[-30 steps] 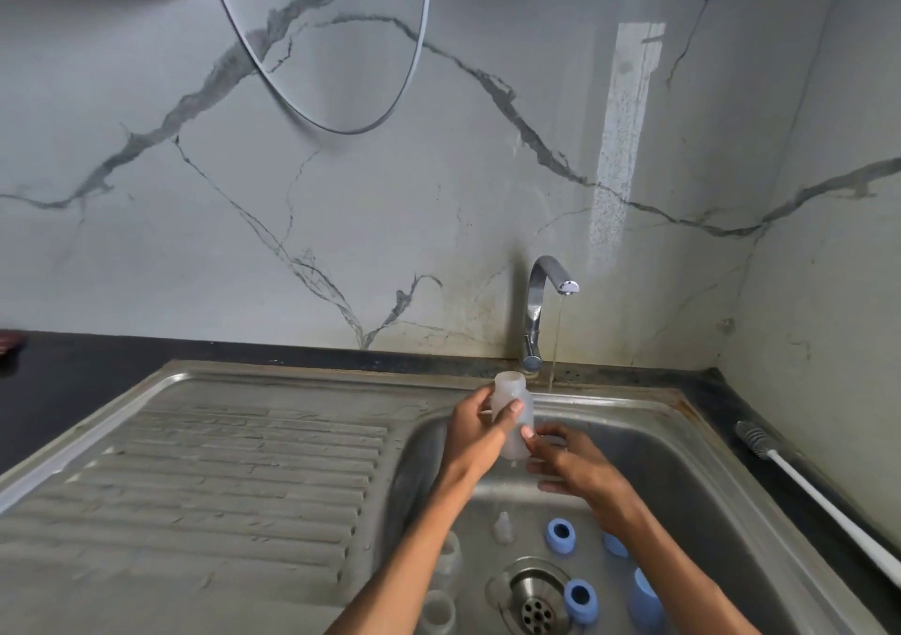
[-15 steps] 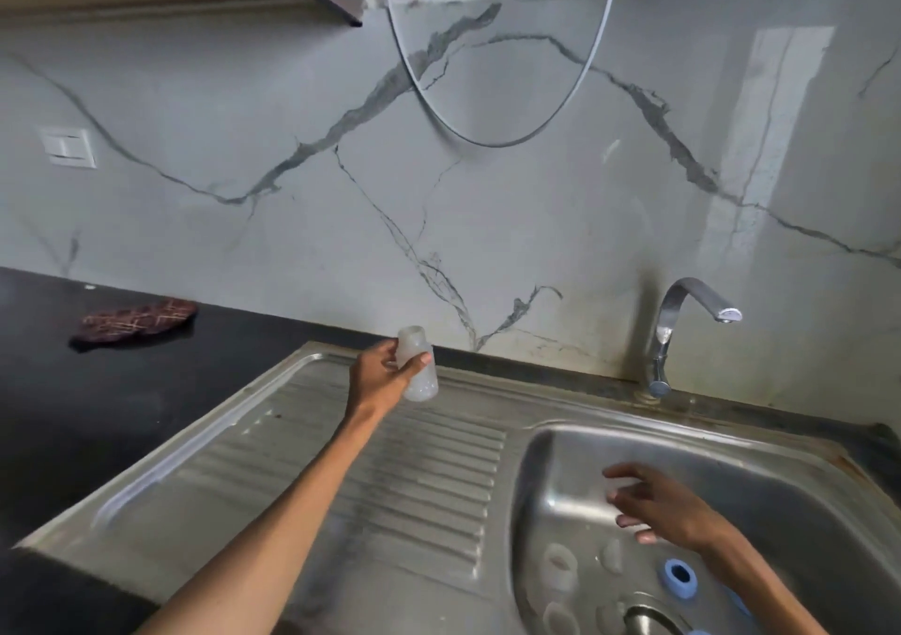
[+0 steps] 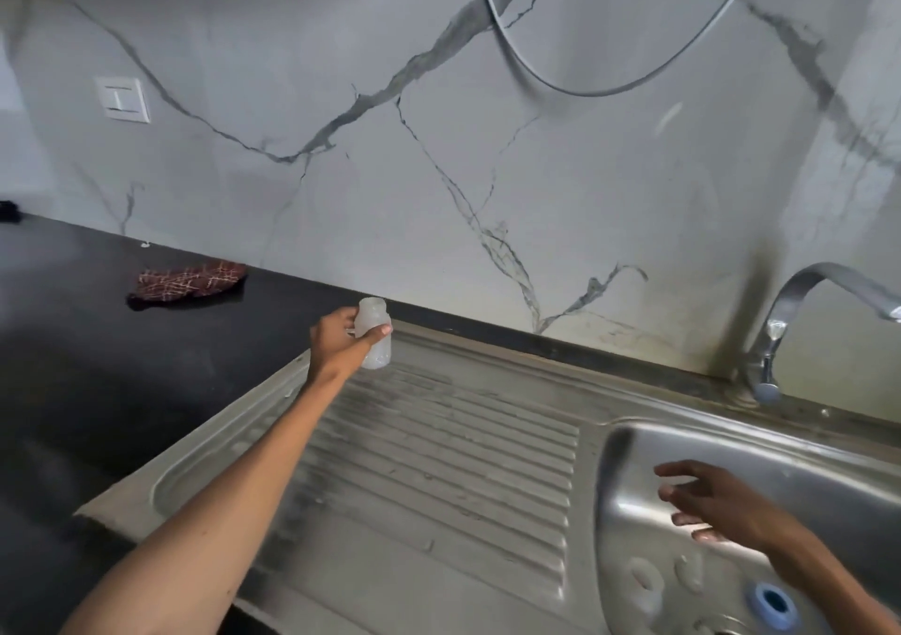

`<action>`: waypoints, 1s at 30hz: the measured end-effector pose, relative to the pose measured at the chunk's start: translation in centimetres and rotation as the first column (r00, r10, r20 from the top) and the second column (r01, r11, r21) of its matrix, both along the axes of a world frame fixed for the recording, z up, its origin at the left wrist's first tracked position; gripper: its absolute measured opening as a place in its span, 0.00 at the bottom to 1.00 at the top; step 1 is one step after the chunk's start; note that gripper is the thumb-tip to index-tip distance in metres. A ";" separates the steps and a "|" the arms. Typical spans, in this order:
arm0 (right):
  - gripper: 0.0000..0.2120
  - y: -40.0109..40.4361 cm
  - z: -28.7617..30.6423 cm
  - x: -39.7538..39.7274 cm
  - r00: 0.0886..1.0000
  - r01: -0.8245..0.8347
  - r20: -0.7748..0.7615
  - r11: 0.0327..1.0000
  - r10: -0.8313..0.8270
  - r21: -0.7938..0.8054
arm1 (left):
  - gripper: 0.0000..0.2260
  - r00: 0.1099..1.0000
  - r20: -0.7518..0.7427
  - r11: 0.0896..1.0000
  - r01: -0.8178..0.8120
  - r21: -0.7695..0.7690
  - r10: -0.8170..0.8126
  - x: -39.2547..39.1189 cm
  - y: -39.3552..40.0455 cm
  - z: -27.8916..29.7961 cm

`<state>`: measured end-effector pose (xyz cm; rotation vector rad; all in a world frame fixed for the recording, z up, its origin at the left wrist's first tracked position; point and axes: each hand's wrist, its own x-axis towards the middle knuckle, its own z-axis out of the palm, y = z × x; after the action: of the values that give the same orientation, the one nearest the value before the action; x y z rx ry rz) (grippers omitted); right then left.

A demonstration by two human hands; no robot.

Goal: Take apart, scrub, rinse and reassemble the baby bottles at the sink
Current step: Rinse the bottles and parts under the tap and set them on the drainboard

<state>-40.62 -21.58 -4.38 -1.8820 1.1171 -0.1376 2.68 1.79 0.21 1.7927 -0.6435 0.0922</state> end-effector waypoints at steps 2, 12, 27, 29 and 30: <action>0.11 0.3 0.0 0.6 1.000 -0.015 -0.008 1.000 0.015 -0.020 | 0.17 1.000 -0.014 1.000 -0.016 0.001 0.016 0.5 0.5 -0.3; 0.10 4.1 2.0 5.0 0.993 -0.008 0.103 0.880 0.064 -0.476 | 0.24 0.999 -0.040 1.000 0.001 -0.013 -0.002 0.4 1.4 -2.1; 0.23 10.8 5.4 13.7 0.970 -0.217 -0.013 0.836 0.244 -0.504 | 0.42 0.989 -0.012 0.985 -0.149 0.085 0.150 -1.5 2.9 -3.7; 0.23 10.9 5.6 12.8 0.973 -0.205 -0.009 0.841 0.231 -0.500 | 0.25 0.954 0.109 0.958 -0.285 0.023 0.281 -4.2 3.3 -3.1; 0.23 10.9 5.7 12.2 0.974 -0.200 -0.009 0.842 0.226 -0.500 | 0.15 0.933 0.162 0.946 -0.325 -0.008 0.322 -5.6 3.4 -2.6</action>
<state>-28.37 -10.64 1.30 -2.4367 0.8779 -0.3763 -2.88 5.17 -2.43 1.9103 -0.4568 0.4611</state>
